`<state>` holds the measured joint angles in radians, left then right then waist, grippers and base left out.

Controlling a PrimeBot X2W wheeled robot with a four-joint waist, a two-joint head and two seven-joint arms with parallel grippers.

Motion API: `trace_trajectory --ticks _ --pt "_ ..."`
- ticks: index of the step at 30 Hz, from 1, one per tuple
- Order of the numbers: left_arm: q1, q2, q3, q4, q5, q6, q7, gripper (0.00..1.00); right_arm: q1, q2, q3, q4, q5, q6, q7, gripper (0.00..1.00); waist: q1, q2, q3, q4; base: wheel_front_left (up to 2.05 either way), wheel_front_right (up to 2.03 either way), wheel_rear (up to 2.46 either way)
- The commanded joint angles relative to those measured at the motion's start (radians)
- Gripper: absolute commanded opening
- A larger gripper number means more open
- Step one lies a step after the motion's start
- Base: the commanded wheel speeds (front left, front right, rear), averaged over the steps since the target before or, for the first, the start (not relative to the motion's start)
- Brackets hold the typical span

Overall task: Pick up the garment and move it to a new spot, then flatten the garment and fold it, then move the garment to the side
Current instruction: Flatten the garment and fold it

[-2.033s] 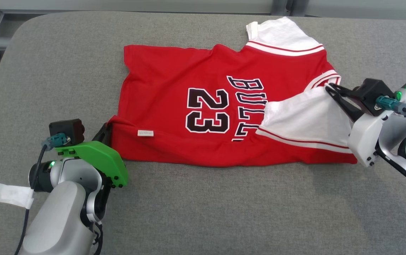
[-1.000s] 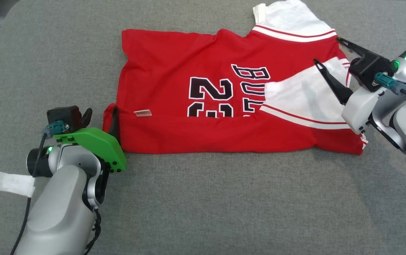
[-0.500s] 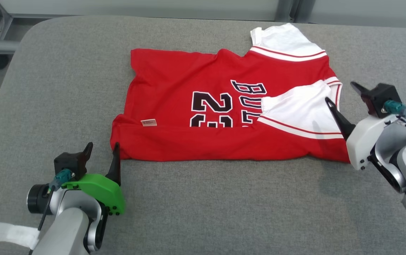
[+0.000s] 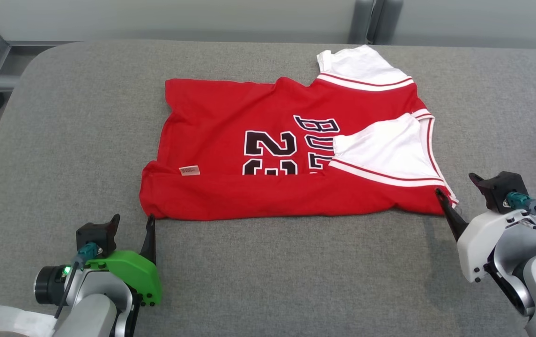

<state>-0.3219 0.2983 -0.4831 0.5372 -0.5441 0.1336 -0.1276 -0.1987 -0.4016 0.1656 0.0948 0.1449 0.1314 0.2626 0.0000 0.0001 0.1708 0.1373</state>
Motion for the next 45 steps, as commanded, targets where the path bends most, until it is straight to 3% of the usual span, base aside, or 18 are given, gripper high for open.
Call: trace_trajectory --ticks 1,21,26,27,29,31,32,33,35,36,45 --pt "-0.022 0.003 0.002 0.005 0.007 0.006 -0.002 1.0 0.013 0.008 -0.012 -0.002 -0.013 -0.002 0.001 1.0 0.0 -0.0001 0.01 -0.003 0.0 0.0 0.0" --pt "-0.123 -0.01 -0.031 0.092 0.03 -0.004 -0.018 1.0 -0.003 0.083 -0.063 0.094 -0.057 -0.002 -0.013 1.0 0.0 -0.0001 0.091 -0.002 0.0 0.0 0.0" --pt "-0.143 -0.019 -0.045 0.121 0.01 -0.033 0.019 1.0 -0.017 0.093 -0.056 0.119 -0.054 -0.002 -0.012 1.0 0.0 -0.0001 0.105 -0.003 0.0 0.0 0.0" --pt "-0.144 -0.024 -0.046 0.127 0.003 -0.041 0.027 0.96 -0.02 0.093 -0.054 0.124 -0.053 -0.002 -0.011 1.0 0.0 -0.0001 0.107 -0.004 0.0 0.0 0.0" --pt "-0.144 -0.031 -0.047 0.133 -0.009 -0.06 0.04 0.49 -0.022 0.096 -0.054 0.135 -0.046 -0.002 -0.005 1.0 0.0 -0.0001 0.109 -0.004 0.0 0.0 0.0" --pt "-0.14 -0.035 -0.053 0.139 -0.018 -0.075 0.054 0.1 -0.019 0.093 -0.049 0.145 -0.044 -0.002 0.007 1.0 0.0 -0.0001 0.111 -0.004 0.0 0.0 0.0" --pt "-0.139 -0.038 -0.054 0.14 -0.024 -0.078 0.058 0.0 -0.019 0.093 -0.049 0.147 -0.043 -0.002 0.01 0.9 0.0 -0.0001 0.111 -0.005 0.0 0.0 0.0" --pt "-0.139 -0.039 -0.055 0.142 -0.028 -0.084 0.063 0.0 -0.019 0.095 -0.052 0.15 -0.041 -0.002 0.014 0.49 0.0 -0.0001 0.111 -0.005 0.0 0.0 0.0" --pt "-0.138 -0.036 -0.057 0.147 -0.029 -0.086 0.063 0.0 -0.017 0.095 -0.052 0.155 -0.039 -0.002 0.016 0.11 0.0 -0.0001 0.111 -0.005 0.0 0.0 0.0" --pt "-0.139 -0.034 -0.058 0.149 -0.03 -0.088 0.062 0.0 -0.017 0.096 -0.053 0.158 -0.037 -0.002 0.016 0.0 0.0 -0.0001 0.11 -0.005 0.0 0.0 0.0" --pt "-0.125 -0.03 -0.054 0.154 -0.043 -0.098 0.026 0.0 -0.007 0.097 -0.065 0.153 -0.025 -0.002 -0.01 0.0 0.0 -0.0001 0.084 -0.008 0.0 0.0 0.0"
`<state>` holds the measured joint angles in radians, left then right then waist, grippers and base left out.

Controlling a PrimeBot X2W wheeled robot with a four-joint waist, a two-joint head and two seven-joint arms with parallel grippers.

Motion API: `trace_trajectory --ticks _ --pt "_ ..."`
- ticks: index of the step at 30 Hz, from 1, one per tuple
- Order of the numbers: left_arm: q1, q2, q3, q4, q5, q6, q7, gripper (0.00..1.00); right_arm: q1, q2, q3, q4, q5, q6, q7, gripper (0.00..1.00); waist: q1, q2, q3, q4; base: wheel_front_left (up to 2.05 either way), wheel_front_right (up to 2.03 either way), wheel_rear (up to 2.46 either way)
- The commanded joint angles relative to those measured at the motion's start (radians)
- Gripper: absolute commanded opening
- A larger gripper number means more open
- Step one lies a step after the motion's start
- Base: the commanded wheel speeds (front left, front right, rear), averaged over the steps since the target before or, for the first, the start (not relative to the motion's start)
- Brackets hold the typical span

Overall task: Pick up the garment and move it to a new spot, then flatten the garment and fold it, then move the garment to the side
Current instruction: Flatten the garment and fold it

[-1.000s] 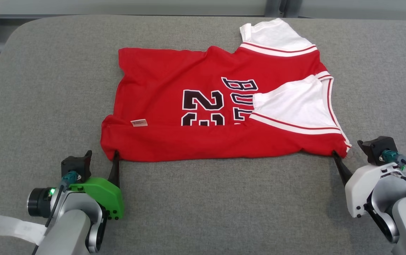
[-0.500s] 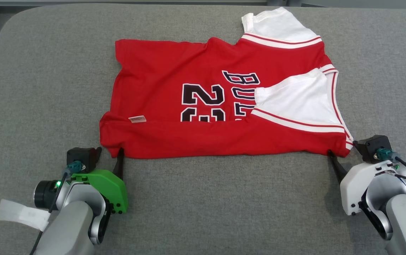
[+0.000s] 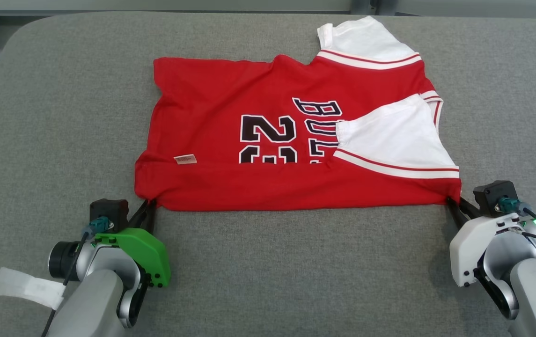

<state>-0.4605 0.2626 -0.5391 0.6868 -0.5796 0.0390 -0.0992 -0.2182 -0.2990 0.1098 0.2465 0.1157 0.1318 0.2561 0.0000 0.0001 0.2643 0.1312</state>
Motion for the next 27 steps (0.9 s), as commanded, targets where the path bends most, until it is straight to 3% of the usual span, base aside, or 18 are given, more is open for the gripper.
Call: trace_trajectory --ticks 1,9,16,21,27 --pt "0.019 0.007 0.003 0.003 -0.011 -0.003 -0.006 0.0 0.019 -0.004 -0.01 -0.004 0.006 -0.002 -0.003 0.0 0.0 -0.0001 -0.016 -0.003 0.0 0.0 0.0" --pt "0.076 0.03 -0.018 -0.03 -0.014 -0.01 0.009 0.0 0.134 0.0 -0.055 -0.091 0.05 -0.002 0.046 0.0 0.0 -0.0001 -0.086 -0.008 0.0 0.0 0.0" --pt "0.166 0.075 -0.04 -0.12 -0.016 0.001 0.059 0.0 0.279 0.02 -0.088 -0.248 0.096 -0.002 0.136 0.0 0.0 -0.0001 -0.135 -0.026 0.0 0.0 0.0" --pt "0.222 0.094 -0.036 -0.211 -0.033 0.018 0.088 0.0 0.348 0.041 -0.106 -0.333 0.111 -0.002 0.175 0.0 0.0 -0.0001 -0.149 -0.03 0.0 0.0 0.0" --pt "0.301 0.132 -0.022 -0.374 -0.057 0.07 0.137 0.0 0.435 0.071 -0.157 -0.443 0.128 -0.002 0.218 0.0 0.0 -0.0001 -0.16 -0.026 0.0 0.0 0.0"
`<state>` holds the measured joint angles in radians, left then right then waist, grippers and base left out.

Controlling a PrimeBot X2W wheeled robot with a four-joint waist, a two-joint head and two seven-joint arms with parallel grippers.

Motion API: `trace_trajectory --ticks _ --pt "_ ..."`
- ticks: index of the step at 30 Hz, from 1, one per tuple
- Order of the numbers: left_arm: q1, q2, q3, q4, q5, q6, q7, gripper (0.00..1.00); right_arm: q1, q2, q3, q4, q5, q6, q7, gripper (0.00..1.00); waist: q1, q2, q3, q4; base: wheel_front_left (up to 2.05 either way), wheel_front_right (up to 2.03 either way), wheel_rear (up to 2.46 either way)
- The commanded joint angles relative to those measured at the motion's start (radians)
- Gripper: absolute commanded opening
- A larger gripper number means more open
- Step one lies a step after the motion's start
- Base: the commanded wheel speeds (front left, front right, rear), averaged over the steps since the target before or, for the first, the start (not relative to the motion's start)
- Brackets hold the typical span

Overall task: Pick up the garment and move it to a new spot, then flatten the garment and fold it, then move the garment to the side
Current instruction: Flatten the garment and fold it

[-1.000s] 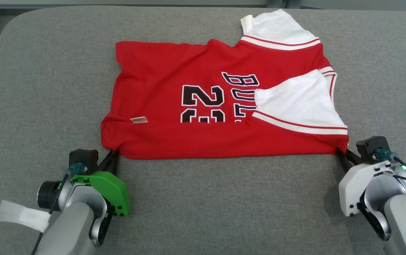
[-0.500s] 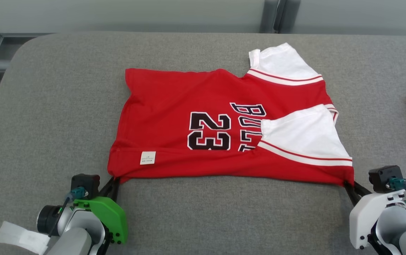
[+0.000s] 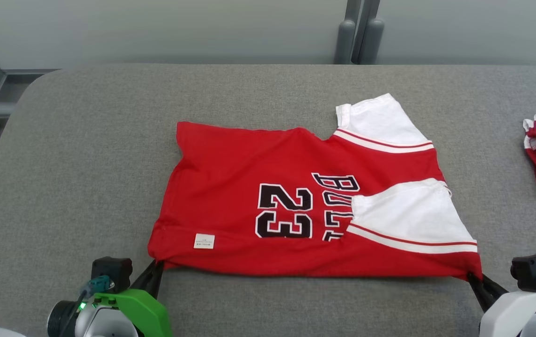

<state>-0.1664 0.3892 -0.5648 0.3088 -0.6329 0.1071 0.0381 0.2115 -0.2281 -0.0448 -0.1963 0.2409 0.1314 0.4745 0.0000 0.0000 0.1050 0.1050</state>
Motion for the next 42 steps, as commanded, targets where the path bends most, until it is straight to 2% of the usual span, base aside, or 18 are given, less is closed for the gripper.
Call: trace_trajectory --ticks 1,4,7,17,18,19,20,26,27,33,38,42 --pt "0.021 0.014 0.005 -0.02 -0.007 0.01 0.009 0.0 0.017 0.004 -0.013 -0.015 0.0 -0.002 0.005 0.0 0.0 0.0 0.0 0.001 0.0 0.0 0.0" --pt "0.07 0.044 0.011 -0.11 -0.016 0.047 0.05 0.0 0.05 0.013 -0.041 -0.049 -0.006 -0.002 0.027 0.0 0.0 0.0 0.0 0.001 0.0 0.0 0.0" --pt "0.1 0.06 0.006 -0.148 -0.021 0.062 0.078 0.0 0.068 0.018 -0.038 -0.051 -0.005 -0.002 0.05 0.0 0.0 0.0 0.001 0.002 0.0 0.0 0.0" --pt "0.134 0.045 -0.014 -0.136 -0.022 0.072 0.071 0.0 0.096 0.036 -0.007 -0.001 -0.006 -0.002 0.064 0.0 0.0 0.0 0.001 0.002 0.0 0.0 0.0" --pt "0.134 0.043 -0.01 -0.13 -0.018 0.077 0.057 0.18 0.094 0.034 -0.008 0.003 -0.016 -0.002 0.054 0.49 0.0 0.0 -0.002 0.001 0.0 0.0 0.0" --pt "0.136 0.042 -0.008 -0.125 -0.015 0.079 0.046 0.7 0.095 0.039 -0.012 0.012 -0.023 -0.002 0.049 1.0 0.0 0.0 -0.006 0.001 0.0 0.0 0.0" --pt "0.139 0.039 -0.005 -0.117 -0.015 0.084 0.037 1.0 0.097 0.04 -0.009 0.021 -0.031 -0.002 0.041 1.0 0.0 0.0 -0.01 0.002 0.0 0.0 0.0" --pt "0.138 0.011 0.037 -0.092 -0.012 0.11 -0.084 1.0 0.069 0.043 -0.007 0.052 -0.059 -0.002 -0.083 1.0 0.0 0.0 -0.038 0.01 0.0 0.0 0.0" --pt "0.139 0.0 0.058 -0.088 -0.014 0.115 -0.141 1.0 0.054 0.048 -0.002 0.064 -0.065 -0.001 -0.13 1.0 0.0 0.0 -0.05 0.015 0.0 0.0 0.0" --pt "0.124 -0.03 0.113 -0.086 -0.002 0.111 -0.277 1.0 0.003 0.072 0.002 0.095 -0.077 -0.001 -0.251 1.0 0.0 0.0 -0.087 0.037 0.0 0.0 0.0" --pt "0.12 -0.059 0.166 -0.118 0.022 0.099 -0.302 1.0 -0.041 0.108 -0.01 0.123 -0.041 -0.002 -0.354 1.0 0.0 0.0 -0.106 0.047 0.0 0.0 0.0" --pt "0.136 -0.087 0.23 -0.161 0.054 0.07 -0.303 1.0 -0.087 0.128 -0.009 0.165 -0.025 -0.001 -0.431 1.0 0.0 0.0 -0.124 0.052 0.0 0.0 0.0"
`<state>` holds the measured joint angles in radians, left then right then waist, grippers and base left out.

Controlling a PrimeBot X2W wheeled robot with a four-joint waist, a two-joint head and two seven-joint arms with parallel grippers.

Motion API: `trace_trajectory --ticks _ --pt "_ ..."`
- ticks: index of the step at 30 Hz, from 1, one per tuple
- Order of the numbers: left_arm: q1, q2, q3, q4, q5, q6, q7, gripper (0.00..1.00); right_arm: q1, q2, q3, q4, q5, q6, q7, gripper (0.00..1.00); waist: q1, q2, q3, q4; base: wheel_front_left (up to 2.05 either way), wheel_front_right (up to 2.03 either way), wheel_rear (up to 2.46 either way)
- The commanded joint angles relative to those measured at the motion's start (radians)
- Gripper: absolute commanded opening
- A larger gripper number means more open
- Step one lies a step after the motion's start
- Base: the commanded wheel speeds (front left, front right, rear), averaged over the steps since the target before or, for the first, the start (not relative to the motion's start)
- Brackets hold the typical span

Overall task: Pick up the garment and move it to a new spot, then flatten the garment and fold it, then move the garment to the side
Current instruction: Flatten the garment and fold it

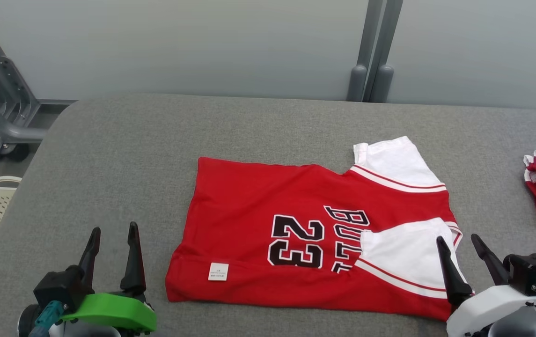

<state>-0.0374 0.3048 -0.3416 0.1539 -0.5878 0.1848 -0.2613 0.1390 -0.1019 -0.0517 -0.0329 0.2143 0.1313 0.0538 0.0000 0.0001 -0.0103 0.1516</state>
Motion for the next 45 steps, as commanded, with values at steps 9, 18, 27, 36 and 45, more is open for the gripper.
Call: trace_trajectory --ticks 9,18,27,36,45 --pt "0.033 -0.067 0.123 -0.032 0.123 -0.167 -0.004 1.0 -0.086 0.038 0.024 0.095 -0.044 -0.001 -0.159 1.0 0.0 -0.0001 -0.038 0.011 0.0 0.0 0.0" --pt "-0.04 -0.082 0.073 0.144 0.171 -0.222 -0.001 1.0 -0.099 0.046 0.066 0.186 -0.153 -0.001 -0.225 1.0 0.0 -0.0001 -0.044 0.007 0.0 0.0 0.0" --pt "-0.096 -0.097 0.063 0.221 0.175 -0.226 -0.002 1.0 -0.102 0.049 0.042 0.221 -0.184 -0.001 -0.233 1.0 0.0 -0.0001 -0.041 -0.016 0.0 0.0 0.0" --pt "-0.095 -0.103 0.067 0.24 0.155 -0.238 -0.002 1.0 -0.101 0.05 0.05 0.214 -0.186 -0.001 -0.219 1.0 0.0 -0.0001 -0.035 -0.029 0.0 0.0 0.0" --pt "-0.102 -0.105 0.065 0.247 0.142 -0.242 -0.002 1.0 -0.106 0.051 0.054 0.212 -0.185 -0.001 -0.207 1.0 0.0 -0.0001 -0.03 -0.025 0.0 0.0 0.0"
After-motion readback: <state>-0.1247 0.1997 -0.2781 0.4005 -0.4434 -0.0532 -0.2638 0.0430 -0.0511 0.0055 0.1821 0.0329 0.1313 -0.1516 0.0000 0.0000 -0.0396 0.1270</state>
